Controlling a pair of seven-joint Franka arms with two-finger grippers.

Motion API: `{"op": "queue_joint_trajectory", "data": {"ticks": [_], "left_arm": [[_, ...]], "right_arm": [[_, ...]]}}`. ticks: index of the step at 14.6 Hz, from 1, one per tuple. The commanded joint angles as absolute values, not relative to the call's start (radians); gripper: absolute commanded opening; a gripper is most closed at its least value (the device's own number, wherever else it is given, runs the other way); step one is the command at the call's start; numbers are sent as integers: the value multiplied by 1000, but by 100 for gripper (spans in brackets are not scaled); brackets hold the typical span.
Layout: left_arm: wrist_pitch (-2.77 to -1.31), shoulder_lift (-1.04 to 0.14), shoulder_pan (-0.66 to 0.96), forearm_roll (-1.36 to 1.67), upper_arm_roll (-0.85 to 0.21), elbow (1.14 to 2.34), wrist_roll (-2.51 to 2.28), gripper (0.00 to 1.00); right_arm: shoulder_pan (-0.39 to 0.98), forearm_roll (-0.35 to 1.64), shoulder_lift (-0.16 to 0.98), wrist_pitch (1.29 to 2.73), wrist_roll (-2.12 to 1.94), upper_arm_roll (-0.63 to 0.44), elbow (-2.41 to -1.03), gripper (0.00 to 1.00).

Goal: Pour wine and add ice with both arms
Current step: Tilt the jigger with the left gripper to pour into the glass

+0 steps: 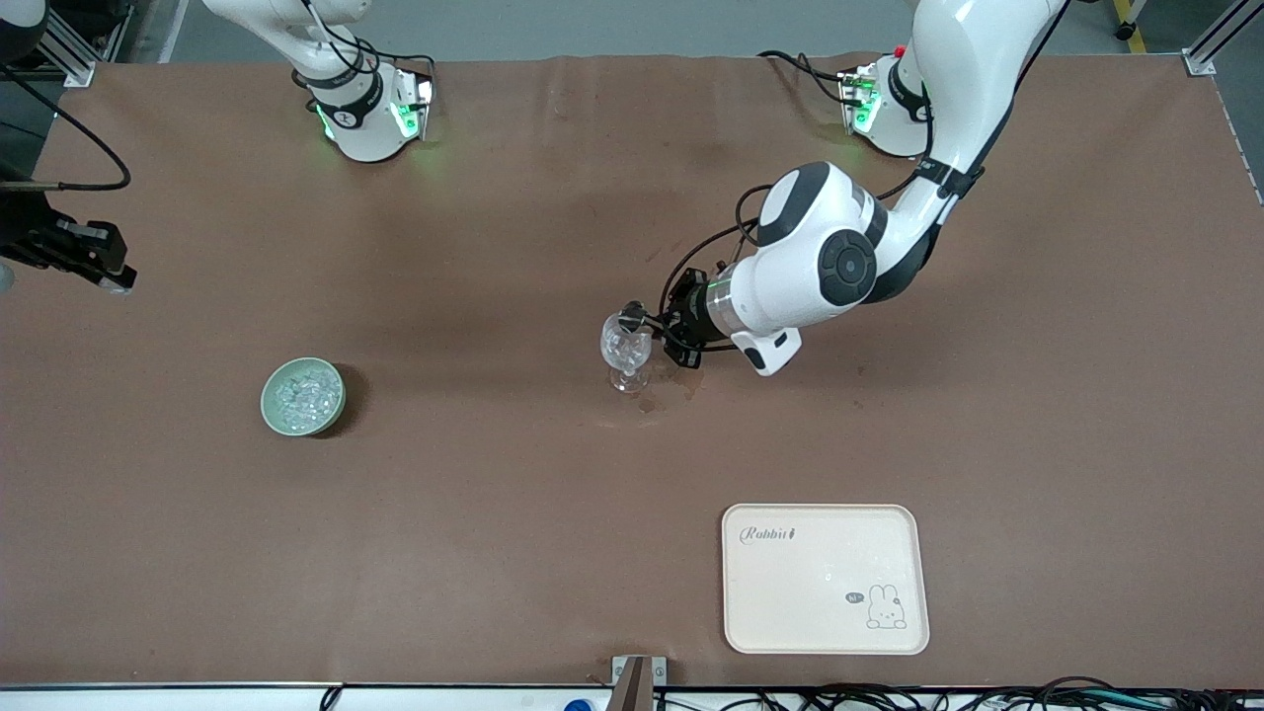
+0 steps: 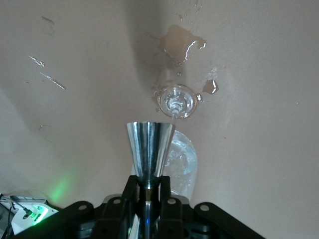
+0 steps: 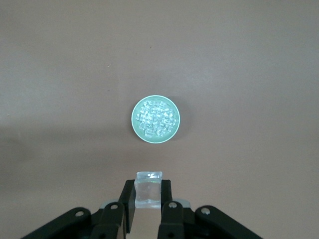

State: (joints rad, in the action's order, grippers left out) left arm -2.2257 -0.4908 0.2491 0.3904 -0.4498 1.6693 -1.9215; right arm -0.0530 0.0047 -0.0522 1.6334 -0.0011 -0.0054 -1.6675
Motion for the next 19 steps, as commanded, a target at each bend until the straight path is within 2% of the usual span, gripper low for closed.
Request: {"op": "queue_joint_trajectory", "data": {"ticks": [1,19], "left_arm": [[-2227,-471,259,333,-445,1671,-1982,1],[-2227,-479,282,213,-445,1663,-2132,1]], "right_arm": [[-57,9,-69,1640,0,-2,-1687,9],[-55,8,-71,1635,0,-2,-1687,10]]}}
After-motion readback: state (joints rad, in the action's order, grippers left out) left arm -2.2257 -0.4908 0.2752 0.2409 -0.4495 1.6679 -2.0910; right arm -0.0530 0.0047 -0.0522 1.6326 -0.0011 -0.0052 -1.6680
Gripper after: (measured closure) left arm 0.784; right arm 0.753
